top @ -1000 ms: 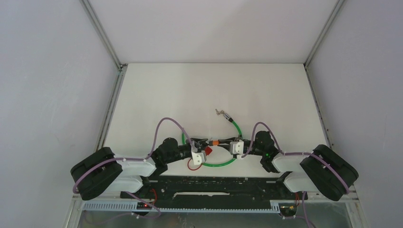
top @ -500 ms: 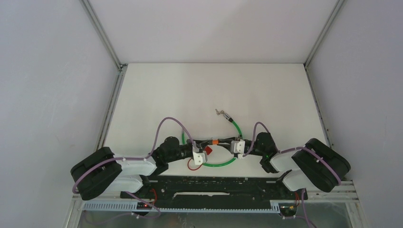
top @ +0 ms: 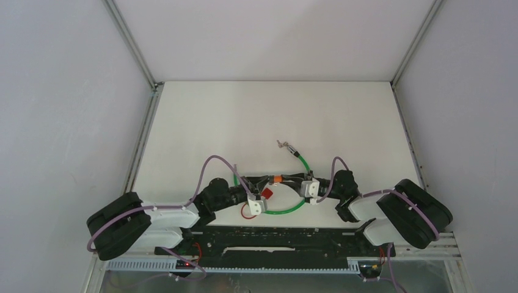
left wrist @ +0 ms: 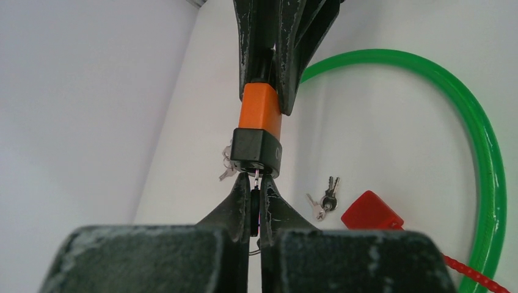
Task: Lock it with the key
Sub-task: Lock the lock, then place the key at the center of the board.
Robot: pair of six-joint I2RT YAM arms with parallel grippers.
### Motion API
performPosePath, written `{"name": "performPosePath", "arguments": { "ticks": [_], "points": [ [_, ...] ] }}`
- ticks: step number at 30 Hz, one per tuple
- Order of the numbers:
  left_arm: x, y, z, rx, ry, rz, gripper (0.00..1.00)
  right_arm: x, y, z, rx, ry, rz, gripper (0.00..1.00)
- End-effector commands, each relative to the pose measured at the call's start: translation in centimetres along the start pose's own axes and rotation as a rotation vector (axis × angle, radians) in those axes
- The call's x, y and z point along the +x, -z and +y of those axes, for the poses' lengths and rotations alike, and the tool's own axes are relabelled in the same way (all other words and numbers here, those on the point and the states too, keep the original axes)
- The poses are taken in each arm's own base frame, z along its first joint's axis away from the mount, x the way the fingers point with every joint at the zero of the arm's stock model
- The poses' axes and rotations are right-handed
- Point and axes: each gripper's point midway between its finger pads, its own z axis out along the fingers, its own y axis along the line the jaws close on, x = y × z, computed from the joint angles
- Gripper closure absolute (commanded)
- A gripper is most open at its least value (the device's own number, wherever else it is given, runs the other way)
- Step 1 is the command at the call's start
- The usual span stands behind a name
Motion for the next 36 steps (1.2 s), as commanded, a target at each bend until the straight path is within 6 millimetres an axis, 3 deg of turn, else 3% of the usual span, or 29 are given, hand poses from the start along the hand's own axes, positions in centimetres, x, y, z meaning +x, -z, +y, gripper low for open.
{"name": "performPosePath", "arguments": {
  "ticks": [1, 11, 17, 24, 28, 31, 33, 36],
  "points": [
    [3.8, 2.3, 2.8, -0.163, -0.069, 0.192, 1.00, -1.8, 1.3, -3.2, 0.129, 0.106, -0.039, 1.00],
    [5.5, 3.2, 3.8, -0.219, -0.073, 0.295, 1.00, -1.1, 2.8, -4.7, 0.233, 0.146, 0.028, 1.00],
    [5.2, 3.1, 3.0, -0.151, -0.099, 0.270, 1.00, -0.3, 3.6, -5.5, 0.288, 0.182, 0.081, 1.00],
    [5.4, 3.5, 2.2, -0.066, -0.107, 0.272, 1.00, -0.8, 3.7, -5.1, 0.269, 0.232, 0.068, 1.00],
    [5.7, 3.3, 1.9, -0.061, -0.087, 0.273, 1.00, -0.5, 3.6, -5.0, 0.263, 0.189, 0.072, 1.00],
    [5.5, 2.5, 1.9, -0.056, -0.029, 0.264, 1.00, 0.5, 2.7, -4.9, 0.235, 0.052, 0.084, 1.00],
    [5.3, 1.9, 2.2, -0.060, 0.004, 0.256, 0.95, 1.6, 1.4, -4.1, 0.150, -0.045, 0.112, 1.00],
    [5.0, 1.5, 2.8, -0.101, 0.066, 0.245, 0.76, 2.6, -0.2, -3.3, 0.056, -0.186, 0.142, 1.00]
  ]
}}
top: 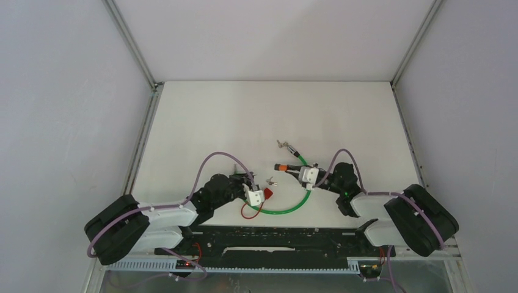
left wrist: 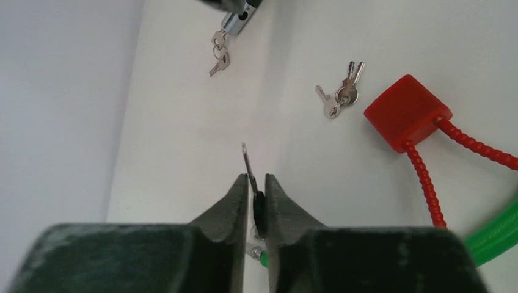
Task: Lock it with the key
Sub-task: Place the key at the center of the board.
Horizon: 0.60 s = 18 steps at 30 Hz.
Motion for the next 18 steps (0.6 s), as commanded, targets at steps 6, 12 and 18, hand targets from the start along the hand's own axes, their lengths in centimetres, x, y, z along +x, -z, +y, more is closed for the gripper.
{"name": "performPosePath", "arguments": {
  "ticks": [6, 12, 18],
  "points": [
    [-2.5, -0.4, 4.0, -0.160, 0.140, -0.087, 0.33, 2.1, -4.5, -1.3, -0.033, -0.407, 0.113, 1.00],
    [-2.8, -0.2, 5.0, -0.224, 0.198, -0.106, 0.00, 4.7, -5.2, -2.2, 0.034, -0.554, 0.246, 1.00],
    [-1.2, 1.6, 10.7, -0.590, 0.549, -0.058, 0.00, 7.2, -7.1, 0.1, -0.074, -0.639, 0.398, 0.92]
  ]
}}
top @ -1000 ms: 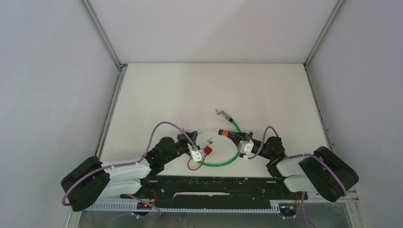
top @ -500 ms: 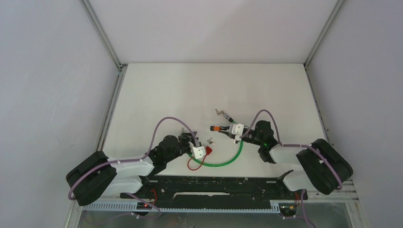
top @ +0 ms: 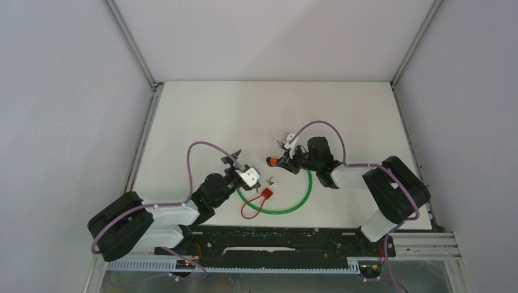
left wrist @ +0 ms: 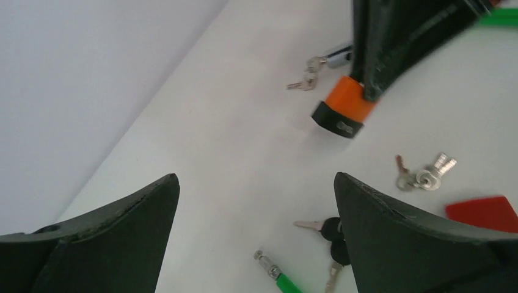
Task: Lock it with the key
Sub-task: Place the key at the center of the board, then place the lock at the center of the board.
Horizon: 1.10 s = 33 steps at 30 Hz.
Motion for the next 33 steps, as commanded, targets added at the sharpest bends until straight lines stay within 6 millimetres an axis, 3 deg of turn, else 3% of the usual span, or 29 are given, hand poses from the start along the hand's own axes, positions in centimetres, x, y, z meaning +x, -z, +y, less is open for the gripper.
{"name": "performPosePath", "arguments": {
  "ticks": [1, 9, 13, 21, 24, 30, 32, 33],
  "points": [
    [-1.6, -0.1, 6.3, -0.349, 0.288, -0.002, 0.00, 0.4, -2.1, 0.2, -0.020, -0.046, 0.099, 0.89],
    [0.2, 1.0, 10.8, -0.636, 0.482, 0.268, 0.00, 1.5, -2.8, -1.4, 0.095, -0.092, 0.171, 0.74],
    [0.7, 2.0, 11.4, -0.700, 0.497, 0.260, 0.00, 1.4, -2.7, -2.1, 0.134, -0.105, 0.169, 0.62],
    [0.9, 1.1, 11.2, -0.688, 0.466, 0.315, 0.00, 0.3, -2.1, -4.6, 0.278, -0.140, 0.143, 0.56],
    [-0.8, 1.5, 11.7, -0.702, 0.492, 0.259, 0.00, -0.3, -1.7, -5.5, 0.344, -0.182, 0.120, 0.52],
    [-5.6, 3.4, 14.2, -0.717, 0.620, -0.018, 0.00, -1.8, -0.6, -7.0, 0.455, -0.263, 0.070, 0.47],
    [-5.7, 3.3, 14.5, -0.730, 0.613, -0.029, 0.00, -2.1, 0.0, -7.7, 0.512, -0.302, 0.058, 0.47],
    [-5.5, 3.0, 14.5, -0.734, 0.606, -0.015, 0.00, -2.2, 0.4, -8.0, 0.536, -0.318, 0.053, 0.42]
  ]
}}
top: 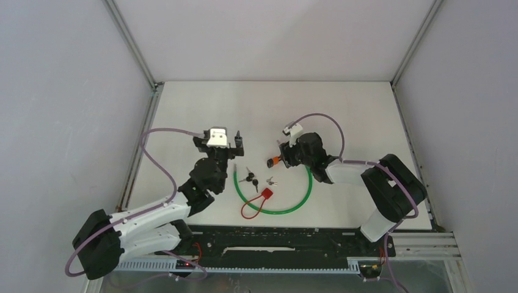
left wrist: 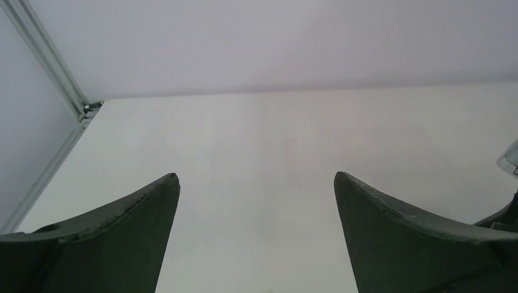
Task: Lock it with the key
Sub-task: Place the lock at the center of the board.
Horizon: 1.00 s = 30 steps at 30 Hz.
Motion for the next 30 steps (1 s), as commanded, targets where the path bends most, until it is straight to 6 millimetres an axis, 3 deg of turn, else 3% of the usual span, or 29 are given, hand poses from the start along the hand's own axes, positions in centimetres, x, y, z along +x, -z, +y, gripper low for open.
{"name": "performPosePath", "arguments": {
  "ticks": [1, 5, 9, 15, 25, 30],
  "points": [
    [-0.9, -0.6, -0.5, -0.011, 0.054, -0.051, 0.00, -4.8, 1.4, -2.6, 0.160, -0.134, -0.123, 0.40],
    [2.2, -1.1, -1.3, -0.023, 0.018, 0.008, 0.00, -4.5, 3.0, -5.9, 0.337, -0.212, -0.041, 0.37],
    [3.4, -1.0, -1.6, -0.011, 0.013, 0.028, 0.00, -1.9, 3.0, -8.3, 0.403, -0.299, 0.099, 0.35],
    [3.3, -1.3, -1.9, -0.008, -0.003, 0.039, 0.00, 2.1, 0.8, -7.3, 0.233, -0.398, 0.330, 0.37],
    [3.7, -1.8, -2.3, -0.007, -0.061, 0.065, 0.00, 2.6, 1.0, -6.3, 0.176, -0.348, 0.389, 0.40],
    [3.8, -1.9, -2.3, -0.011, -0.082, 0.074, 0.00, 1.7, 1.6, -6.4, 0.209, -0.327, 0.370, 0.42]
  ]
}}
